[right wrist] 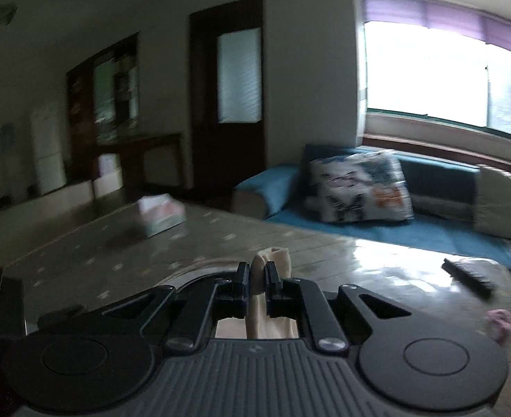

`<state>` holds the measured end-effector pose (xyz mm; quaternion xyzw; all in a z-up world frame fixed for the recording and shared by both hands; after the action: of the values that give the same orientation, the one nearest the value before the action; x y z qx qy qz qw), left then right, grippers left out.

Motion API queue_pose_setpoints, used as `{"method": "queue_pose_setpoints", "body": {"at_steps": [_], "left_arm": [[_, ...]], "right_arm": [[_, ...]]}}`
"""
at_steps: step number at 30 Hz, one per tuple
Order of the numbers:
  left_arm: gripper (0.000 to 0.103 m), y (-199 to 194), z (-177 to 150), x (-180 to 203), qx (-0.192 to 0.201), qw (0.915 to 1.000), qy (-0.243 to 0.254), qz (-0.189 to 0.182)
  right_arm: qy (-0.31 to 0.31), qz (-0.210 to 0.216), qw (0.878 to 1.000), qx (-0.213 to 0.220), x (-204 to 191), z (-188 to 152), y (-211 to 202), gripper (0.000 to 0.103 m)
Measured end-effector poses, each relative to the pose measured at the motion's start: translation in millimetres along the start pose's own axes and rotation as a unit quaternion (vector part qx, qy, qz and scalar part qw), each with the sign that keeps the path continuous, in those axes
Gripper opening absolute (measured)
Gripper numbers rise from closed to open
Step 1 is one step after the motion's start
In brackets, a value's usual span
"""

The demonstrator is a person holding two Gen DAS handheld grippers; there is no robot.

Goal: Fold clothes

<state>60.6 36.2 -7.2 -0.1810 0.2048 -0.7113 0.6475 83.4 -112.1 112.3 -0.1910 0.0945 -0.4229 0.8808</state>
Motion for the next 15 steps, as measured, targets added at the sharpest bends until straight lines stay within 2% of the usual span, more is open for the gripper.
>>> {"method": "queue_pose_setpoints", "body": {"at_steps": [5, 8, 11, 15], "left_arm": [[0.103, -11, -16, -26, -0.005, 0.9994, -0.026, 0.023], [0.103, -15, -19, -36, -0.005, 0.9988, -0.036, 0.033], [0.103, -17, -17, -41, -0.002, 0.9983, -0.044, 0.038], [0.103, -13, -9, -38, 0.001, 0.9984, -0.042, 0.037]], "right_arm": [[-0.038, 0.050, 0.996, -0.059, -51, -27, 38, 0.009], [-0.050, 0.072, 0.992, -0.092, -67, -43, 51, 0.011], [-0.062, 0.074, 0.990, -0.102, -65, -49, 46, 0.013], [-0.070, 0.042, 0.989, -0.125, -34, -61, 37, 0.014]]}}
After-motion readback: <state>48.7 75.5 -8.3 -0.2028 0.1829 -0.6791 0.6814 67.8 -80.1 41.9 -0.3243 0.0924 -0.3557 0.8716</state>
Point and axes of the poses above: each gripper's, at about its wrist camera, not at the fingertips, and y roughly the way its jaws point, x to its right, z to its top, the point moved 4 cm from there along y, roughly the way its jaws point, and after that the axes turned 1 degree about -z, right-handed, at the moved point
